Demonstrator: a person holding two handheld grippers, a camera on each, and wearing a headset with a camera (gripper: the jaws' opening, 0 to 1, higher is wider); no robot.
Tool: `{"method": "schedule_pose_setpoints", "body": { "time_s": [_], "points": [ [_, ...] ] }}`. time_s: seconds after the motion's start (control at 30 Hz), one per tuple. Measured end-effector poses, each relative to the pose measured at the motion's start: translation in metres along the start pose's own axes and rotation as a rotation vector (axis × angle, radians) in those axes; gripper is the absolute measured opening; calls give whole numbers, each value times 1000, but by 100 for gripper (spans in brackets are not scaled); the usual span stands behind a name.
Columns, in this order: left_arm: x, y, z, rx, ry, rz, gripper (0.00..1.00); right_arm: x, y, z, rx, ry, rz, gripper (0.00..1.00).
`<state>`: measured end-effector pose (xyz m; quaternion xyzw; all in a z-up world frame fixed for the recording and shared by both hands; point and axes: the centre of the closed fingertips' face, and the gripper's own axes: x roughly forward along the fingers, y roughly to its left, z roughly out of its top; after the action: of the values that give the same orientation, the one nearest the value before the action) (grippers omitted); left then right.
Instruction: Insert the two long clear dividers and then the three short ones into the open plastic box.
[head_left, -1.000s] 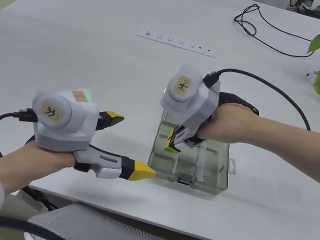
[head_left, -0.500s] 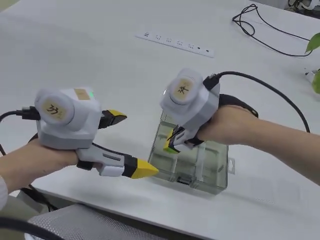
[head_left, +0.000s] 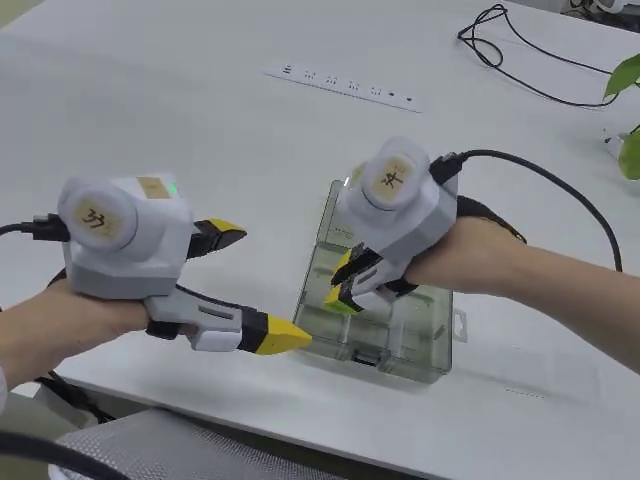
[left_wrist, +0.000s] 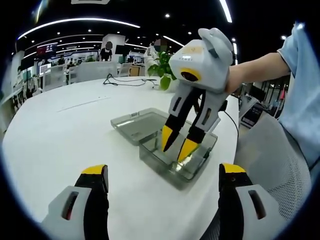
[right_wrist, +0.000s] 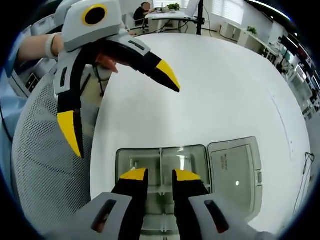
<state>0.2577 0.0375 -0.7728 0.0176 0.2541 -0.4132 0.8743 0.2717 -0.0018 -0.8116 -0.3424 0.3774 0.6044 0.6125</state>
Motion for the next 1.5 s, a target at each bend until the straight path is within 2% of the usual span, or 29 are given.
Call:
{"method": "schedule_pose_setpoints", "body": {
  "time_s": [0.07, 0.2, 0.3, 0.6, 0.73, 0.87, 1.1, 1.3, 1.5],
  "points": [
    [0, -1, 1, -1, -2, -1, 93, -3, 0, 4, 1, -44, -2, 27],
    [0, -2, 2, 1, 1, -6, 93, -10, -2, 5, 10, -95, -13, 37],
    [1, -3, 5, -4, -7, -13, 93, -14, -1, 8, 8, -144, -19, 49],
    [1, -4, 11, -13, -24, -18, 94, -22, 1, 6, 9, -220, -48, 85],
    [1, -5, 14, -17, -31, -20, 94, -29, -2, 11, 24, -277, -68, 98],
    [1, -6, 19, -16, -43, -25, 94, -37, -5, 10, 38, -296, -85, 100],
    [6, -7, 25, -1, -47, -37, 94, -54, -14, -3, 75, -314, -137, 100],
    [13, -8, 29, 10, -43, -55, 94, -69, -18, -29, 90, -293, -178, 99],
    [17, -9, 38, 15, -58, -65, 93, -89, -23, -57, 154, -281, -222, 98]
  ]
}}
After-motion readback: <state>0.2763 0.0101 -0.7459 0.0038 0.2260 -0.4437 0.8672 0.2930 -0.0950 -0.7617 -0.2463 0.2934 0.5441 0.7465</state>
